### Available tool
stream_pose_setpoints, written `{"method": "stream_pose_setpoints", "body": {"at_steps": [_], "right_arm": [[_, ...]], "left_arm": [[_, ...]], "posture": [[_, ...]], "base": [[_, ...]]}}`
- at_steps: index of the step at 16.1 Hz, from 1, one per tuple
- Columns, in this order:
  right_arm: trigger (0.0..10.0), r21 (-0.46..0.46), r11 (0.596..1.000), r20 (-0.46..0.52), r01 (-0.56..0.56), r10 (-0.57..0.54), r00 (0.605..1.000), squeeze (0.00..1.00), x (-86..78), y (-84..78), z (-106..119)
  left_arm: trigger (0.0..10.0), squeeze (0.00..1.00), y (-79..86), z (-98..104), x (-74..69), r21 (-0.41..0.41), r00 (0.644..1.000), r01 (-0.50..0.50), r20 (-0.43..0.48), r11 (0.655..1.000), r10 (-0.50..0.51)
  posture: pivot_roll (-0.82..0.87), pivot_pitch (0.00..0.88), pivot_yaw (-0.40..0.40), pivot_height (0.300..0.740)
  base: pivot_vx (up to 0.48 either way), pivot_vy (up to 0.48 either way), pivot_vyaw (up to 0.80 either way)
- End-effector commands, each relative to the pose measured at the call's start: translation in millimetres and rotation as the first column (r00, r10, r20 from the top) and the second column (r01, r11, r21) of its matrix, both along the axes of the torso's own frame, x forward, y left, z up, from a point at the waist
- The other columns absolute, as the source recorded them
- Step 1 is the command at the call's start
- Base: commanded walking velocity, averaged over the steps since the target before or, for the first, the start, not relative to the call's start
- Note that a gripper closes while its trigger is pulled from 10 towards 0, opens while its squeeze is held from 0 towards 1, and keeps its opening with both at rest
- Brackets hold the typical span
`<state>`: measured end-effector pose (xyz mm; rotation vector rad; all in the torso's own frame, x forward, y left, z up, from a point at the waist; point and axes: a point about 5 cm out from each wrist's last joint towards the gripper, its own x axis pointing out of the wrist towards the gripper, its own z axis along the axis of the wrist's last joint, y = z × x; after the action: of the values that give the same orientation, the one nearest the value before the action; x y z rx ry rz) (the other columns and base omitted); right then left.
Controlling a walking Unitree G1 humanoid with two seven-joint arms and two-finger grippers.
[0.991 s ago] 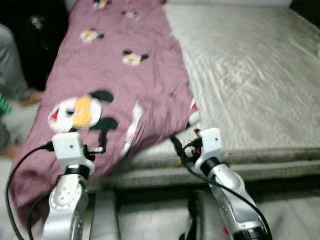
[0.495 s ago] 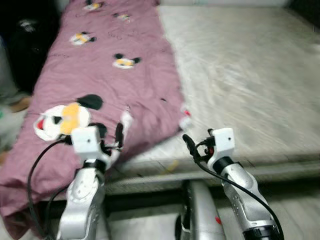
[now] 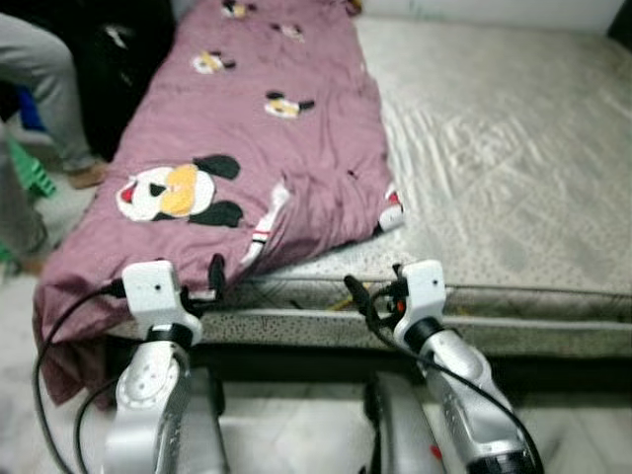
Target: Clean up the room
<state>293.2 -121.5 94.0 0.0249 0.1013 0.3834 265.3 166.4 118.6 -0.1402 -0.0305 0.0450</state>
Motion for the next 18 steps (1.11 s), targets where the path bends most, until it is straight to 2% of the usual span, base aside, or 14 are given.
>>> {"method": "stream_pose_setpoints", "body": {"at_steps": [1,6,8,9,10,11,13,16,18], "right_arm": [[10.0,-0.006,1.000,0.021,0.001,-0.001,1.000,0.00,2.5,-2.5,5],[10.0,0.006,0.999,0.000,-0.036,0.036,0.999,0.00,3.8,-0.3,4],[10.0,-0.046,0.996,-0.032,-0.071,0.069,0.997,0.00,13.8,-2.6,2],[10.0,-0.077,0.993,-0.033,-0.084,0.082,0.996,0.00,29.4,-2.6,6],[10.0,-0.081,0.993,-0.024,-0.088,0.086,0.996,0.00,33.4,-2.0,9],[10.0,-0.083,0.993,0.005,-0.086,0.087,0.996,0.00,55.8,5.9,26],[10.0,-0.084,0.991,0.001,-0.100,0.100,0.995,0.00,74.0,20.5,40],[10.0,-0.060,0.990,-0.100,-0.131,0.124,0.987,0.00,82.8,47.2,36],[10.0,-0.045,0.991,-0.140,-0.130,0.122,0.983,0.00,84.3,53.7,33]], "left_arm": [[10.0,0.00,-1.9,4,0.7,0.001,1.000,0.004,0.012,1.000,-0.004],[10.0,0.00,-2.1,4,0.3,0.000,1.000,0.012,0.013,1.000,-0.012],[10.0,0.00,-2.9,5,0.2,0.004,1.000,0.017,0.015,1.000,-0.017],[10.0,0.00,-2.1,6,0.8,0.008,1.000,0.019,0.015,1.000,-0.019],[10.0,0.00,-2.0,6,0.9,0.008,1.000,0.020,0.015,1.000,-0.020],[10.0,0.00,-1.6,8,0.4,0.018,0.999,0.031,0.017,0.999,-0.031],[10.0,0.00,1.9,11,-2.4,0.030,0.999,0.034,0.018,0.999,-0.035],[10.0,0.00,10.2,15,-7.9,0.056,0.999,0.028,0.019,0.998,-0.029],[10.0,0.00,11.7,17,-12.0,0.059,1.000,0.025,0.017,0.998,-0.026]], "posture": [[-0.02,0.131,-0.035,0.500],[-0.02,0.124,-0.030,0.500],[-0.01,0.121,-0.024,0.500],[0.00,0.123,-0.016,0.500],[0.00,0.123,-0.016,0.500],[0.01,0.125,-0.002,0.500],[0.04,0.123,0.010,0.500],[0.09,0.122,0.014,0.500],[0.11,0.120,0.013,0.500]], "base": [[0.000,0.000,0.53],[0.000,0.000,0.49],[0.000,0.000,0.00],[0.000,0.000,0.00],[0.000,0.000,0.00],[0.000,0.000,0.00],[0.000,0.000,0.00],[0.000,0.000,0.00],[0.000,0.000,0.00]]}}
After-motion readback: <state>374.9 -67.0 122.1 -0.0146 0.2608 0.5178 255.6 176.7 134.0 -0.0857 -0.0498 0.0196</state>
